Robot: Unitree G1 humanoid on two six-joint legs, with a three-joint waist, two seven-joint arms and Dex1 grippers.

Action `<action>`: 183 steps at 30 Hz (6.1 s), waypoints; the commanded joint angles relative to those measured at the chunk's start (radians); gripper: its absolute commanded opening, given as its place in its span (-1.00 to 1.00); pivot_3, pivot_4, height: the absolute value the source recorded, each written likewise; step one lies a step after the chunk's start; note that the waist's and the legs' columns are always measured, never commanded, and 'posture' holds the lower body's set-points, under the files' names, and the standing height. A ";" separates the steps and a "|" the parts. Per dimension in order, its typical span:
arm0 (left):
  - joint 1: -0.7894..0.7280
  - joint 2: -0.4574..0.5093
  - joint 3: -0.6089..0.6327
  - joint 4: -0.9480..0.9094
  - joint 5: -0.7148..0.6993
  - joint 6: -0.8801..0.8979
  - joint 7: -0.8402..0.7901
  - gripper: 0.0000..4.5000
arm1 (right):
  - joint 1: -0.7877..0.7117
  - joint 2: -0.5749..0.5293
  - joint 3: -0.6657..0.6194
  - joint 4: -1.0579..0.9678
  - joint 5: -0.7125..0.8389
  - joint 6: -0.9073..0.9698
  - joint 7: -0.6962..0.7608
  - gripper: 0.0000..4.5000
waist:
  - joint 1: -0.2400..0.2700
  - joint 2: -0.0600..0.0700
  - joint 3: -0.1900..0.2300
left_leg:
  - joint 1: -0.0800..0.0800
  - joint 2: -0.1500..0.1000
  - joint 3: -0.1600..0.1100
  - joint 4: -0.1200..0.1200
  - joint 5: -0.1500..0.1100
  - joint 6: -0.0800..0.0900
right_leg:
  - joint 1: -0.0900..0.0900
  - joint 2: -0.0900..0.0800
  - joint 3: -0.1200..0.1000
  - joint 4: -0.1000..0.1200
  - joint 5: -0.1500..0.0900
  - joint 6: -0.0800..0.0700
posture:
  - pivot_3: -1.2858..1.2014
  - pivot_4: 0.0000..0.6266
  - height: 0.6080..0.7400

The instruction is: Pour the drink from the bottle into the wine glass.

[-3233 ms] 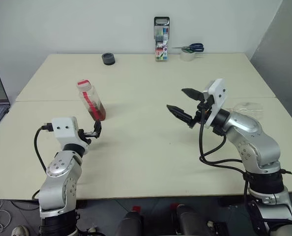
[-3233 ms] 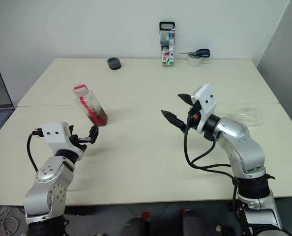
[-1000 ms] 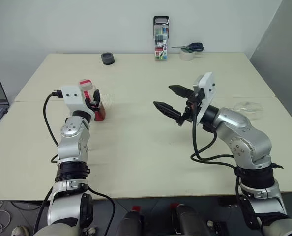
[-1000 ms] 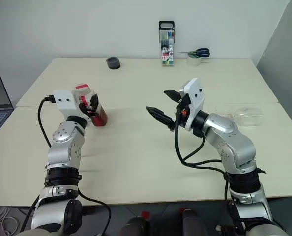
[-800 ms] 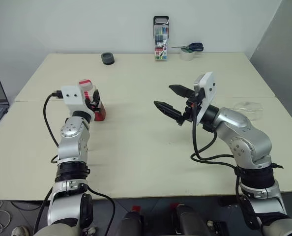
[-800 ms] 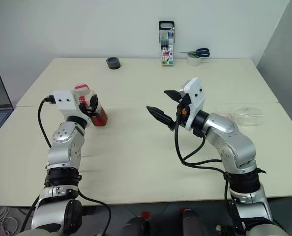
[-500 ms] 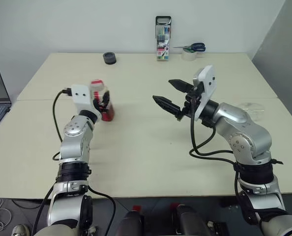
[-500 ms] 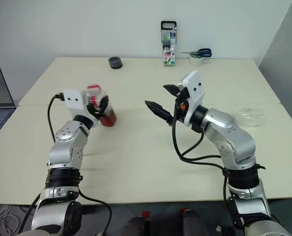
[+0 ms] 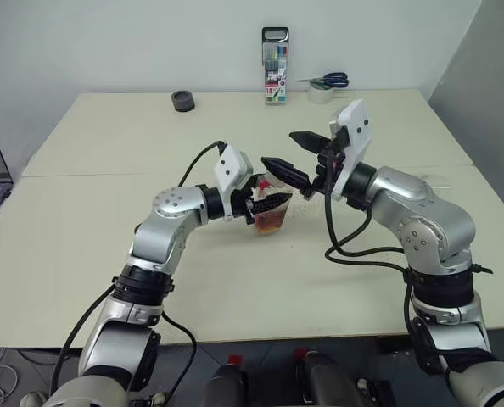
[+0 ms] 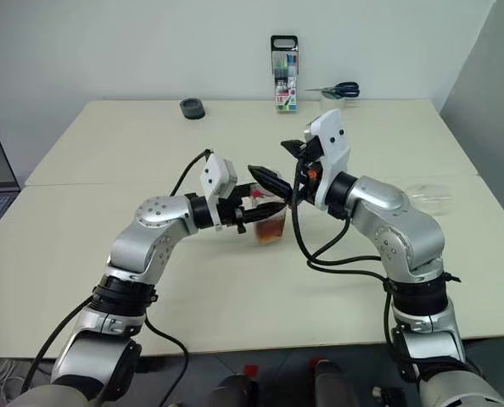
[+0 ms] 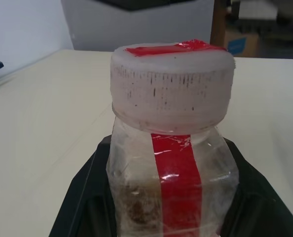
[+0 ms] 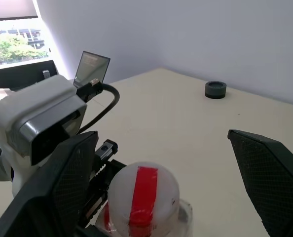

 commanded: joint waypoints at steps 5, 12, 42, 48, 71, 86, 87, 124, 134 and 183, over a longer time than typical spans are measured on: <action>-0.048 -0.024 0.023 0.021 -0.008 -0.041 -0.006 -0.12 | 0.057 0.032 0.018 -0.079 -0.029 -0.010 -0.065 1.00 | 0.000 0.000 0.000 | 0.000 0.000 0.000 0.000 0.000 0.000 | 0.000 0.000 0.000 0.000 0.000 0.000 | 0.03 -0.52 1.00; -0.039 -0.029 0.028 0.017 -0.010 -0.038 0.002 -0.12 | 0.060 0.066 -0.003 -0.064 -0.054 -0.081 -0.091 1.00 | 0.000 0.000 0.000 | 0.000 0.000 0.000 0.000 0.000 0.000 | 0.000 0.000 0.000 0.000 0.000 0.000 | 0.03 -0.52 1.00; -0.034 -0.043 0.056 -0.049 -0.047 0.072 0.052 -0.12 | 0.044 0.114 0.033 -0.009 -0.088 -0.153 -0.068 -0.19 | -0.001 0.000 0.000 | 0.000 0.000 0.000 0.000 0.000 0.000 | 0.000 0.000 0.000 0.000 0.000 0.000 | 0.03 -0.52 1.00; -0.028 -0.023 0.035 -0.083 -0.045 0.083 0.024 -0.12 | 0.043 0.104 0.039 -0.007 -0.082 -0.141 -0.042 -0.19 | -0.001 0.000 0.000 | 0.000 0.000 0.000 0.000 0.000 0.000 | 0.000 0.000 0.000 0.000 0.000 0.000 | 0.03 -0.52 1.00; 0.059 0.120 0.070 -0.264 -0.216 0.222 -0.151 -0.12 | -0.013 -0.288 -0.099 0.015 0.164 -0.007 0.483 0.99 | 0.003 0.000 0.003 | -0.001 0.000 -0.001 0.000 0.000 0.000 | 0.001 -0.002 0.000 -0.003 0.000 0.000 | 0.03 -0.52 1.00; 0.033 0.026 0.059 -0.238 -0.190 0.190 -0.026 -0.12 | 0.144 -0.007 -0.011 -0.262 0.031 0.004 -0.077 0.99 | 0.003 0.001 0.003 | 0.000 0.000 -0.001 0.001 0.000 0.000 | 0.001 -0.001 0.000 0.001 0.000 0.000 | 0.03 -0.52 1.00; 0.030 0.027 0.057 -0.238 -0.189 0.190 -0.031 -0.12 | 0.146 0.000 -0.008 -0.246 0.017 -0.011 -0.085 0.99 | 0.002 0.001 0.003 | 0.000 0.000 -0.001 0.001 0.000 0.000 | 0.001 -0.001 0.000 0.001 0.000 0.000 | 0.03 -0.52 1.00; 0.077 0.087 0.047 -0.324 -0.212 0.201 -0.092 -0.12 | 0.107 -0.099 -0.009 -0.188 0.132 -0.072 0.125 -0.23 | 0.000 0.001 0.003 | 0.001 0.000 0.000 0.001 0.000 0.000 | 0.001 0.000 0.000 0.001 0.000 0.000 | 0.03 -0.52 1.00; -0.013 0.153 0.037 -0.393 -0.306 0.265 -0.236 -0.12 | -0.214 -0.313 0.089 0.261 0.123 -0.158 0.701 -0.07 | -0.002 0.001 0.005 | 0.001 0.000 0.001 0.001 -0.002 0.005 | 0.002 0.004 -0.002 0.000 0.000 0.000 | 0.03 -0.52 1.00; -0.043 0.037 0.036 -0.222 -0.179 0.200 -0.039 -0.12 | -0.014 -0.092 -0.043 -0.110 0.187 0.008 0.088 -0.15 | 0.001 0.000 0.007 | 0.000 -0.001 0.000 0.001 0.000 0.001 | 0.001 -0.001 0.000 0.000 0.000 0.000 | 0.03 -0.52 1.00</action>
